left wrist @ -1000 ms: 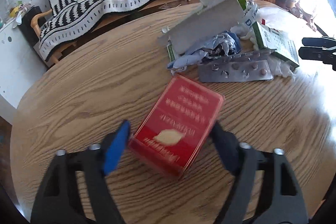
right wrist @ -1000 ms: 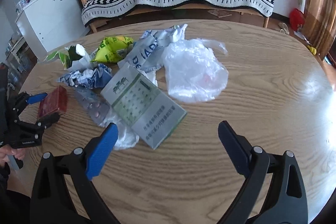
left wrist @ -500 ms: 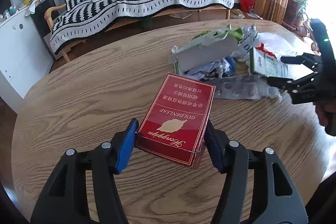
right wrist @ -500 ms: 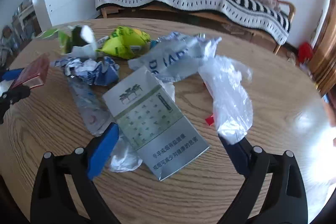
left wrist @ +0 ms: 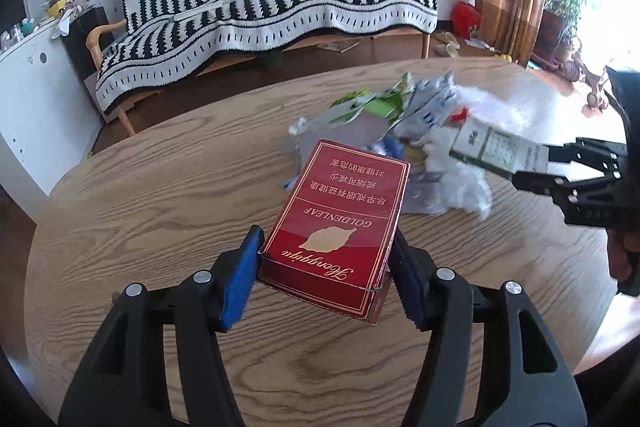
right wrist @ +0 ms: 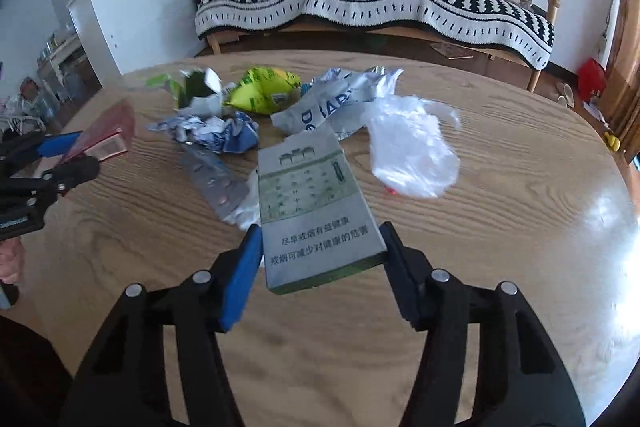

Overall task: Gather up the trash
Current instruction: 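Carry both boxes over the bin and open both tools to drop them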

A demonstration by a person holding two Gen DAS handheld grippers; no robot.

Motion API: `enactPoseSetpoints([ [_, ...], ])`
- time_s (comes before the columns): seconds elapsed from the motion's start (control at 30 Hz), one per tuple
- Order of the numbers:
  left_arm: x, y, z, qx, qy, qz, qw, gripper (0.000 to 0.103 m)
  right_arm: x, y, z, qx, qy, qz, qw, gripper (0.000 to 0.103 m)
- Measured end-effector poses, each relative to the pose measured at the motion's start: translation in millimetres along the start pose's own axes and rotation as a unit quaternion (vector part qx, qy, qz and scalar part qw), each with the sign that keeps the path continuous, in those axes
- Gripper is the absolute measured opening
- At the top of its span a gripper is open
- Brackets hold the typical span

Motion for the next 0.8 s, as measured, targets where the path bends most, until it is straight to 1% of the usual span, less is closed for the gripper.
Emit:
enactPoseSetpoints([
  [0.07, 3, -11, 7, -0.005, -0.006, 0.001, 1.0000, 0.060, -7, -4, 16, 0.003, -0.008, -0.005, 1.000, 0.058],
  [0.13, 7, -21, 12, -0.010, -0.012, 0.001, 0.9999, 0.060, -17, -11, 34, -0.004, -0.018, -0.009, 1.000, 0.058],
  [0.27, 14, -55, 23, -0.024, -0.023, -0.008, 0.9994, 0.060, -40, -28, 70, -0.013, -0.035, -0.024, 0.999, 0.058],
  [0.33, 18, -81, 26, -0.034, -0.026, -0.020, 0.9989, 0.060, -53, -41, 89, -0.017, -0.044, -0.040, 0.998, 0.058],
  [0.37, 19, -87, 27, -0.036, -0.027, -0.024, 0.9987, 0.060, -60, -48, 97, -0.020, -0.049, -0.047, 0.997, 0.058],
  [0.5, 27, -143, 32, -0.061, -0.033, -0.053, 0.9962, 0.060, -90, -83, 129, -0.040, -0.064, -0.084, 0.994, 0.058],
  [0.63, 29, -197, 33, -0.082, -0.033, -0.083, 0.9926, 0.060, -130, -132, 158, -0.075, -0.072, -0.137, 0.985, 0.058],
  [0.8, 27, -279, 34, -0.120, -0.031, -0.123, 0.9846, 0.060, -187, -201, 192, -0.119, -0.083, -0.215, 0.966, 0.058],
])
Point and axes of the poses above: each gripper's, at about its wrist camera, not at the fingertips, and z roughly against the way its jaws point, y to its left, x to its top, the point moved 8 cm from there along -z, roughly the way its jaws point, and after that the axes turned 11 degrees about y, right-handed, at the moved point
